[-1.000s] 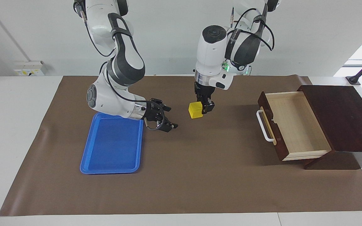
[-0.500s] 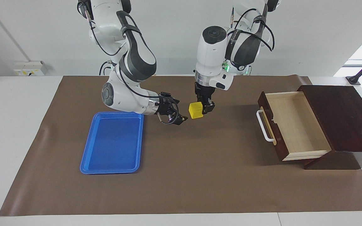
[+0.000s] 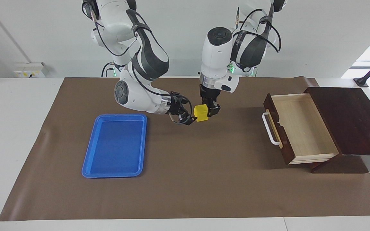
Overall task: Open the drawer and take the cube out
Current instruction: 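Carry the cube toward the right gripper while the right gripper approaches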
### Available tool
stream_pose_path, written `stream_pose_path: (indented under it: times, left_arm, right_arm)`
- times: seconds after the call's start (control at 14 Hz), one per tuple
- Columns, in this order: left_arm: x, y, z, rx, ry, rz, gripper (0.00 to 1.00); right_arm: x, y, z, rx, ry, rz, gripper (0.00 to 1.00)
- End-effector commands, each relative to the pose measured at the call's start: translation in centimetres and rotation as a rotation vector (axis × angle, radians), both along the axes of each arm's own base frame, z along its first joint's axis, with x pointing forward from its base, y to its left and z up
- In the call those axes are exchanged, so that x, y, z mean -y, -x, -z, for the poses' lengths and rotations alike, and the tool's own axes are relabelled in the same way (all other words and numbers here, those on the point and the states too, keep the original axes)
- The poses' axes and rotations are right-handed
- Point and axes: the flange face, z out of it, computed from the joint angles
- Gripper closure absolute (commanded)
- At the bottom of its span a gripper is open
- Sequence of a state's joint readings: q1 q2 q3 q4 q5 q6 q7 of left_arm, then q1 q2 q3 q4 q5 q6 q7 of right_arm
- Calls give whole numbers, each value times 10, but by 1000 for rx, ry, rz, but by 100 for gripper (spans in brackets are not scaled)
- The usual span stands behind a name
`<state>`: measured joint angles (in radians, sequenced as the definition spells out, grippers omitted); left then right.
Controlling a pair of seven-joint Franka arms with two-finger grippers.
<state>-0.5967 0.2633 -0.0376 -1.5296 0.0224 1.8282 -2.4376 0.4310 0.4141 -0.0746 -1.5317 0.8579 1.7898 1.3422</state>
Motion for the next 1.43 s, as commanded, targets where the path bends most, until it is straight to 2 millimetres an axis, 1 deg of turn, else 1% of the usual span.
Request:
stream_pose_path:
  times: [0.0,0.14,0.36,0.71,0.86,1.0,1.21,1.36]
  left_arm:
    - [-1,6,0,1,4,-9,100]
    - [-1,6,0,1,4,-10,100]
    - [-1,6,0,1,4,-10,100]
    - [-1,6,0,1,4,-10,100]
    - [-1,6,0,2,5,-10,100]
    - [-1,6,1,2,5,-10,100]
    - [-1,6,1,1,4,-10,100]
    - [-2,7,3,-3,1,-10,100]
  right_arm:
    - [-1,-5,-2,3,13,20,0]
    - [0,-6,-2,5,13,23,0]
    - [0,-10,-7,15,10,45,0]
    - [-3,-18,-12,19,-16,151,0]
    - [-4,-19,-13,6,-20,174,0]
    - [-16,-13,-12,6,-17,166,0]
    - [-18,-13,-9,7,-12,182,0]
    - [-27,-8,-9,5,-12,170,1]
